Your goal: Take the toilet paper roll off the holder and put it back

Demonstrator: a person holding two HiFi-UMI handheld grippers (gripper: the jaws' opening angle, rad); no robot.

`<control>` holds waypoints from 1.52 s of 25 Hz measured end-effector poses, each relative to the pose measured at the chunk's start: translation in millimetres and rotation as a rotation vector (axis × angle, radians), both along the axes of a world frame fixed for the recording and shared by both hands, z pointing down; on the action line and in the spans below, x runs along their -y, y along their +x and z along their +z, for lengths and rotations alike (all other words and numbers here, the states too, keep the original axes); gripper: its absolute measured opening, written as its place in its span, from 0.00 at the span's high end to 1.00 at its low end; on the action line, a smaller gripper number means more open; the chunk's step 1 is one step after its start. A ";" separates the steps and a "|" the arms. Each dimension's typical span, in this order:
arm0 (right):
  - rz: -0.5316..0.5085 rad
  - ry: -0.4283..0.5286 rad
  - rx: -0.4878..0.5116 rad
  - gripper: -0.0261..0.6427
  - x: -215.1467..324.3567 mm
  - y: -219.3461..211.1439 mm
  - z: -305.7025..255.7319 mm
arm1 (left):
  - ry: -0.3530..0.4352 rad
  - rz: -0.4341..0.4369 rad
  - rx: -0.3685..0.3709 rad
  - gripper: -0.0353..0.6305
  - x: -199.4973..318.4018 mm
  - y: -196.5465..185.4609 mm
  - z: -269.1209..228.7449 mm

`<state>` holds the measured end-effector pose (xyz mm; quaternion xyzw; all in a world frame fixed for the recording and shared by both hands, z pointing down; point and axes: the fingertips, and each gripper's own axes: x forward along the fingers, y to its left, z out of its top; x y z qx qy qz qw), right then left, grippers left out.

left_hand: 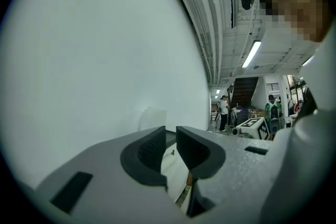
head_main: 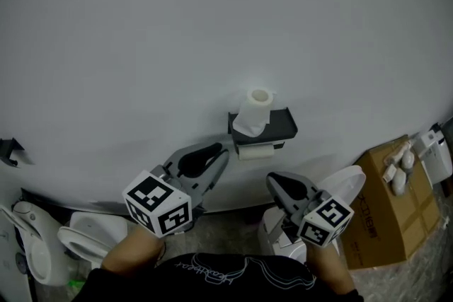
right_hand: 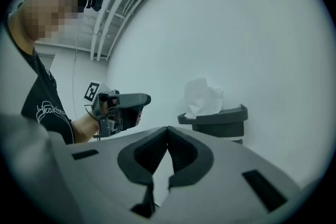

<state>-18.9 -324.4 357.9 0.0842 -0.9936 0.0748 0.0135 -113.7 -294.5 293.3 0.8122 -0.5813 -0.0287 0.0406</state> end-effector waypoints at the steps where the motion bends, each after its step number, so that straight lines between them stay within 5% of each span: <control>1: -0.002 0.001 -0.002 0.96 -2.6 -3.9 -1.4 | -0.010 0.012 0.001 0.88 -6.6 1.8 5.6; 7: -0.022 -0.009 0.023 0.96 -25.6 -21.0 -5.4 | -0.063 0.070 -0.082 0.94 -39.2 7.2 37.0; 16: -0.007 -0.076 0.044 0.96 -52.5 -22.4 10.9 | -0.100 0.022 -0.154 0.94 -65.3 -3.9 76.2; 38: 0.038 -0.126 0.010 0.96 -88.1 -12.1 33.1 | -0.133 0.040 -0.153 0.94 -98.6 6.0 88.2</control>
